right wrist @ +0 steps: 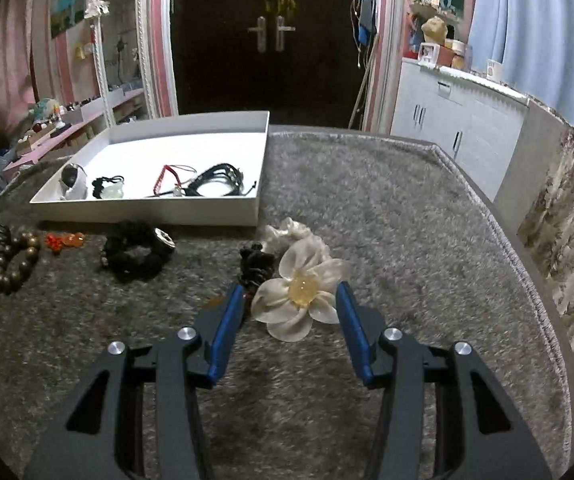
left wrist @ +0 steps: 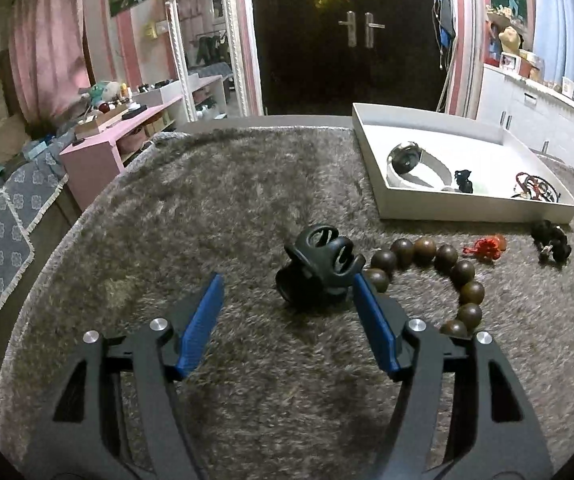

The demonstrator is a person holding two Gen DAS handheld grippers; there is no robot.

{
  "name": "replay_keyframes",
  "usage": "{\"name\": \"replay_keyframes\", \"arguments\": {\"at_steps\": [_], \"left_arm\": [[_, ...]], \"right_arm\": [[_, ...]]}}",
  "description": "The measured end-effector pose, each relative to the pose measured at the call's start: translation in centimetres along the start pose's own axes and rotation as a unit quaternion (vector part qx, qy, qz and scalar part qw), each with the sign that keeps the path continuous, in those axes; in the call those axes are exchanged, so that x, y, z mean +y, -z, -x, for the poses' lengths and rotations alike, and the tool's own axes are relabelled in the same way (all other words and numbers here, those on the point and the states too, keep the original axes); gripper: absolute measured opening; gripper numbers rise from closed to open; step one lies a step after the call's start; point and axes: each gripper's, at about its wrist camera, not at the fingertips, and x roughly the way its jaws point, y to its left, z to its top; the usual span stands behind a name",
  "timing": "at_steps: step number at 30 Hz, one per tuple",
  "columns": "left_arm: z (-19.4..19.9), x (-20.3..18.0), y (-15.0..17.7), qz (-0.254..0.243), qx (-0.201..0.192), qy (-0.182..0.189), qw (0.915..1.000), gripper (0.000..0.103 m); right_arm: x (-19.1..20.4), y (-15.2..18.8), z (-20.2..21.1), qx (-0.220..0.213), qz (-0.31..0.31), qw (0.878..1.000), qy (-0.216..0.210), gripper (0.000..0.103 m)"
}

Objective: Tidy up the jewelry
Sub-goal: 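Grasp the black hair clip with the left tool while the right tool grasps the white fabric flower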

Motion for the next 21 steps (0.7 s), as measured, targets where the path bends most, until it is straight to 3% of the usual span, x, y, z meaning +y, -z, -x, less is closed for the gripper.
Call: {"name": "replay_keyframes", "arguments": {"at_steps": [6,12,17,21], "left_arm": [[-0.7,0.0,-0.3,0.002,0.011,0.005,0.9999,0.066],[-1.9,-0.5,-0.8,-0.007,0.025,0.010,0.9996,0.066],[-2.2,-1.1,-1.0,-0.020,0.024,0.006,0.9995,0.064],[-2.2,-1.3,-1.0,-0.026,0.025,0.018,0.9992,0.048]], "right_arm": [[-0.1,0.4,-1.4,0.017,0.009,1.000,0.013,0.047],[-0.8,0.1,-3.0,0.037,0.007,0.999,-0.001,0.047],[-0.9,0.1,-3.7,0.051,0.010,0.999,-0.005,0.022],[-0.6,0.3,-3.5,0.048,0.015,0.999,0.001,0.018]]}}
